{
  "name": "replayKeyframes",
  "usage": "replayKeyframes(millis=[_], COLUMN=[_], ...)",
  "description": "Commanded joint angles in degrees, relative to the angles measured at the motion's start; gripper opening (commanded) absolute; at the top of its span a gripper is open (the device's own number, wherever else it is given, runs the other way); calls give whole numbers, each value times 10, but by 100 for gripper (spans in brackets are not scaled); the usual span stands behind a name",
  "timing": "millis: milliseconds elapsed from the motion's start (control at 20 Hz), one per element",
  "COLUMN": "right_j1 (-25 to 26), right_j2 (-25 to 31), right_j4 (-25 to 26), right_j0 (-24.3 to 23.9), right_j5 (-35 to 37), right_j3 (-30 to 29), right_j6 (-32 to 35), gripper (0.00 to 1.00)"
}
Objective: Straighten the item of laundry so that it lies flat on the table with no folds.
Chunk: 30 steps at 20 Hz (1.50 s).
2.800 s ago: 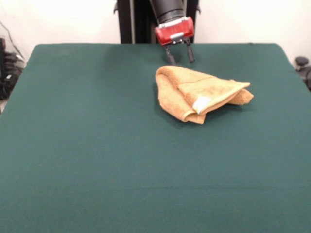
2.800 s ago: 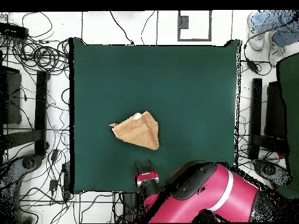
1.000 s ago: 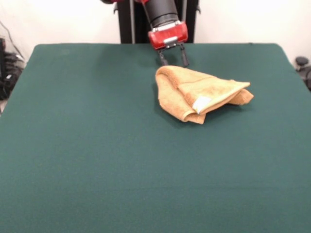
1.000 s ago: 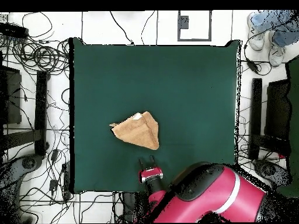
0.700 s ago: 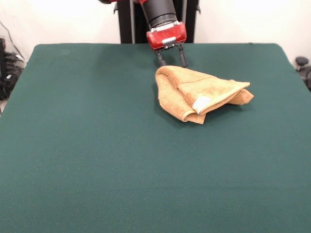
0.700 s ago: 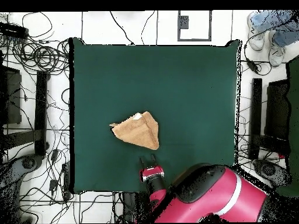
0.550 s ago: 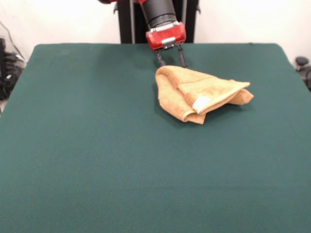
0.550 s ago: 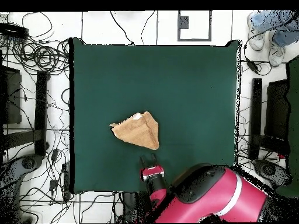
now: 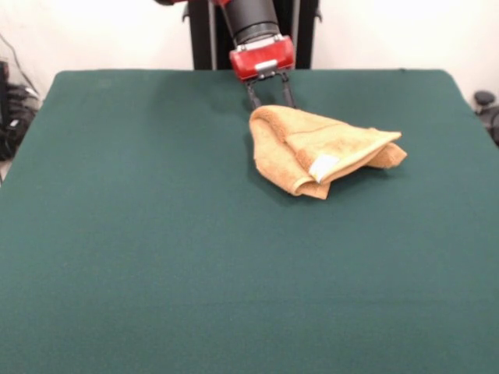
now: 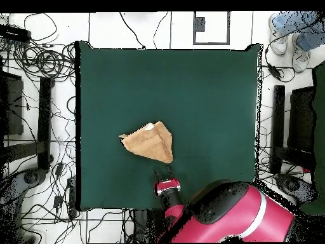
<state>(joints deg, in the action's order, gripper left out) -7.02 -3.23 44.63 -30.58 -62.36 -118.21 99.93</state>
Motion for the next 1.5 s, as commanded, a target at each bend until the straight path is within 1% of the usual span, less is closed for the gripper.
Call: replayKeyframes(millis=[50, 350, 500, 850, 1050, 1300, 1500], right_j1=[8, 2, 5, -10, -6, -5, -9], right_j2=[66, 70, 73, 87, 89, 99, 106], right_j4=[-33, -31, -31, -18, -15, 2, 8], right_j0=[7, 7, 8, 7, 5, -1, -5], right_j5=[55, 62, 54, 77, 72, 84, 102], right_j3=[76, 77, 83, 95, 104, 124, 126], right_j6=[120, 119, 116, 125, 124, 132, 138], gripper=[100, 100, 100, 100, 100, 100, 100])
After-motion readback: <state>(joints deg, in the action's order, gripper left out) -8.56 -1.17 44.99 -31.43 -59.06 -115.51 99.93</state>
